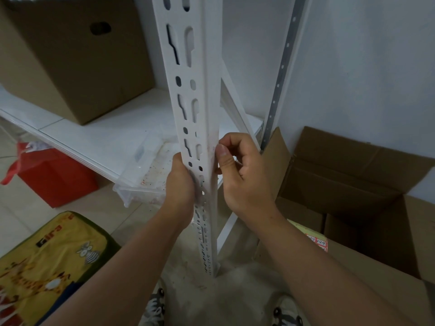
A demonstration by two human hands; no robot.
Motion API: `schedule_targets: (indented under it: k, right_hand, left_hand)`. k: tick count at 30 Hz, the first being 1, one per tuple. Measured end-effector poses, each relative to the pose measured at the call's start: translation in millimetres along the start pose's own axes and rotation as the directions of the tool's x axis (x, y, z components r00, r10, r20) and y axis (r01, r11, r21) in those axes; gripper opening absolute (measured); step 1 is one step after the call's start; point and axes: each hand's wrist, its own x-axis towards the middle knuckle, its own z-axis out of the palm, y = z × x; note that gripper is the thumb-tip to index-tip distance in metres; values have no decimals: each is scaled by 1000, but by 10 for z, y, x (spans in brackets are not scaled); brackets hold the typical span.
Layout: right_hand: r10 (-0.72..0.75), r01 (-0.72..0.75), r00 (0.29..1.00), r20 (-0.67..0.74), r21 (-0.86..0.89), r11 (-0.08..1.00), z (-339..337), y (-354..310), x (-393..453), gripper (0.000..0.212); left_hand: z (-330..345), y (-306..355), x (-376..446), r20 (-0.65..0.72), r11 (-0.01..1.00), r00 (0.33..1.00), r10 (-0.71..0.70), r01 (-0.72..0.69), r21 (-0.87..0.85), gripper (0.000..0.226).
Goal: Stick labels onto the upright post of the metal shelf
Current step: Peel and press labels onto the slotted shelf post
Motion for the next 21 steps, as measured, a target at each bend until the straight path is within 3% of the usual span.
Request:
schedule_targets:
  k: [6, 11, 21]
  right_hand:
    - [-16, 15, 999, -43, -26, 1000, 29, 29, -9, 6]
    - [-85, 71, 989, -119, -118, 990, 114, 0, -57, 9]
    - [67, -65, 997, -23, 110, 992, -20, 12, -70, 11]
  left_hand:
    - [13, -26, 11, -11, 1000, 1000, 10, -10, -24, 44]
    - [40, -31, 7, -40, 999, 999, 24, -26, -48, 44]
    - [-7, -43, 51, -1, 1000, 1000, 15, -15, 16, 52]
